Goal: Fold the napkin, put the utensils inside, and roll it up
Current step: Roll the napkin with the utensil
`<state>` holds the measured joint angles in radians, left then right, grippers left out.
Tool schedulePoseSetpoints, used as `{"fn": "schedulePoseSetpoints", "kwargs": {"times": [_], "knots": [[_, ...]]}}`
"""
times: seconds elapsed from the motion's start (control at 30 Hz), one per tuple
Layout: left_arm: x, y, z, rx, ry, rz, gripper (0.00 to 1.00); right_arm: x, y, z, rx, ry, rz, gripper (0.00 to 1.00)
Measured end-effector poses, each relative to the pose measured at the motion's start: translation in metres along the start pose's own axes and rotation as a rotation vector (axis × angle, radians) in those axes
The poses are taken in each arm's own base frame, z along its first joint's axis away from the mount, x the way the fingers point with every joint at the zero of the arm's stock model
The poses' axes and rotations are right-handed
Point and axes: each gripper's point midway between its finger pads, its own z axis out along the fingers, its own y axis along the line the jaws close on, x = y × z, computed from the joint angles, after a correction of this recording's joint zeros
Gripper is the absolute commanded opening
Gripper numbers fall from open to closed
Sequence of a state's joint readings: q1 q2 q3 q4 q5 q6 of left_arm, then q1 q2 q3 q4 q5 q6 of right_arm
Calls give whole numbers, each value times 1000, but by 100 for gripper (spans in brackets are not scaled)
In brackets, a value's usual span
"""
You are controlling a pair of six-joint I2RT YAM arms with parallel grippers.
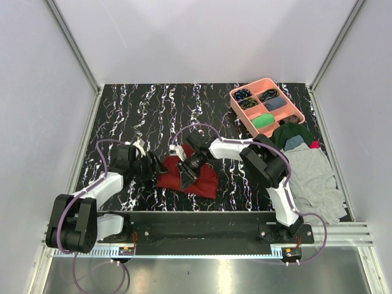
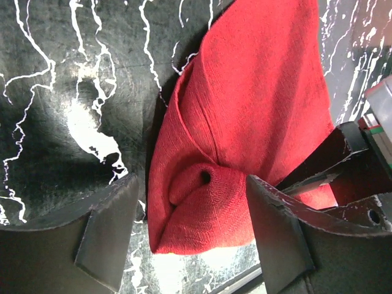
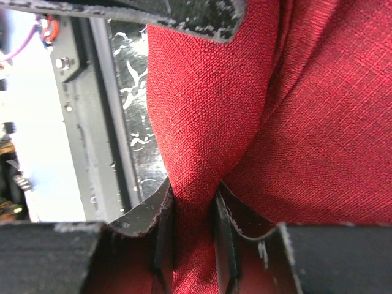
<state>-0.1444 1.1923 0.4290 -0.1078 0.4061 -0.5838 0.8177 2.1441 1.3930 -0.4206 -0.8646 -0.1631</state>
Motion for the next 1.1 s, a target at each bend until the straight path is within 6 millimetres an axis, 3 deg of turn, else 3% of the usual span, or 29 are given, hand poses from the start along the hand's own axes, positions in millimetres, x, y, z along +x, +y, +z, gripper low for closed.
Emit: {"fn": "schedulePoseSetpoints", "kwargs": {"times": [0.17,0.43,0.53,0.63,0.73,0.77,0.87,0.97,1.1], "knots": [[1,2,4,8,-10,1,65,5,5,3,-71,15,51,31],[0,5,11,20,-22,2,44,9,7,3,-140,26,120,31],[2,5,12,26,-20,1,43,9,7,3,-154,27,137,31],[4,4,13,34,-20,2,36,10,7,3,-166,29,154,31],[6,4,14,37,-17,3,22,10,6,3,-173,30,168,32],[7,4,14,38,-17,-1,13,10,6,3,-173,30,171,34],[10,4,14,42,-9,-2,0,10,6,2,-177,31,182,45],[12,4,15,44,-1,-4,0,9,9,0,-187,33,203,61],[12,4,15,41,5,-8,0,2,11,-10,-115,24,185,70]]}}
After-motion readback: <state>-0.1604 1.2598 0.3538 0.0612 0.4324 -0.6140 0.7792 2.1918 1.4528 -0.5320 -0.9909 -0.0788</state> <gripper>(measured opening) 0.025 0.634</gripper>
